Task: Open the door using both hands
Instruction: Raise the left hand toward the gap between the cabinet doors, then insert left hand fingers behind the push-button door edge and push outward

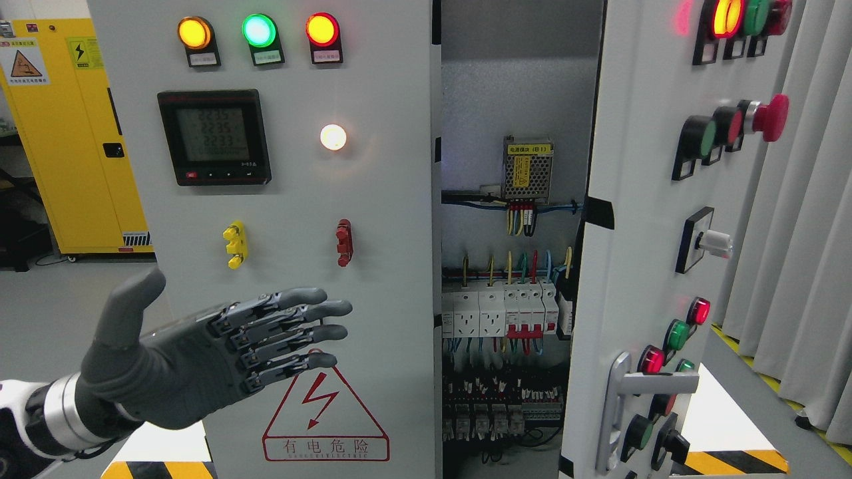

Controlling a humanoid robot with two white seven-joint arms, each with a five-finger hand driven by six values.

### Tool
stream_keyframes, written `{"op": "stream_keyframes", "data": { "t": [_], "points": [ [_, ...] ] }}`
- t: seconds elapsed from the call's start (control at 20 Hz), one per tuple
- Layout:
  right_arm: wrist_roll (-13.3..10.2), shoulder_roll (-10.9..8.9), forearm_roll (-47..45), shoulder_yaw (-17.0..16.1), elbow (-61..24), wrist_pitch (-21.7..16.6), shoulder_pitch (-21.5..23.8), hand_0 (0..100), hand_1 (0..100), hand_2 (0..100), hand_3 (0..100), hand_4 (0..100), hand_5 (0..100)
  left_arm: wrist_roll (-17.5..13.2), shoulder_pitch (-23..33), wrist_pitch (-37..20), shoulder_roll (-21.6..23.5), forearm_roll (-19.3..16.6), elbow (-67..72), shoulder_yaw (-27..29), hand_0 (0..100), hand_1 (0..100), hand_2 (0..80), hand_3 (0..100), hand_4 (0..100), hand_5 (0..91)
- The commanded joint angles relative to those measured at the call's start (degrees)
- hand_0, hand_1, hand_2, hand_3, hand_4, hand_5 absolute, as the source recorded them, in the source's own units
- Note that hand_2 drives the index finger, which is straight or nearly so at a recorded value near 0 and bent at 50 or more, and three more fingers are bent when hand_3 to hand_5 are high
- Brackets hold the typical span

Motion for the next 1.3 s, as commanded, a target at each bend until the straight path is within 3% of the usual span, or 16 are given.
{"op": "stream_keyframes", "data": {
  "t": [0.0,0.2,0.4,0.7,0.85,1.0,1.25],
  "points": [
    [0.01,-1.76,0.00,0.02,0.00,0.01,-0.01,20,12,0,0,0,0,0.46,-11.57,3.36,-11.49,-3.77,11.42,-9.65,0,0,0.0,0,0,0.0],
    [0.01,-1.76,0.00,0.02,0.00,0.01,0.08,20,12,0,0,0,0,0.46,-17.54,5.83,-20.46,-7.30,17.40,-10.78,0,0,0.0,0,0,0.0],
    [0.01,-1.67,0.00,0.02,0.00,0.01,0.17,20,12,0,0,0,0,0.63,-21.77,5.92,-26.27,-9.05,21.10,-12.99,0,0,0.0,0,0,0.0],
    [0.01,-1.67,0.00,0.02,0.00,0.01,0.17,20,12,0,0,0,0,0.72,-22.75,6.01,-30.58,-9.76,21.90,-15.62,0,0,0.0,0,0,0.0],
    [0.01,-1.67,0.00,0.02,0.00,0.01,0.17,20,12,0,0,0,0,1.16,-22.66,6.19,-33.82,-13.53,22.07,-15.89,0,0,0.0,0,0,0.0],
    [0.01,-1.67,0.00,0.02,0.00,0.01,0.25,20,12,0,0,0,0,1.34,-22.92,7.06,-36.99,-14.16,22.16,-15.89,0,0,0.0,0,0,0.0],
    [0.01,-1.76,0.00,0.02,0.00,0.01,0.25,20,12,0,0,0,0,2.57,-23.19,7.33,-38.41,-14.51,21.90,-15.89,0,0,0.0,0,0,0.0]
  ]
}}
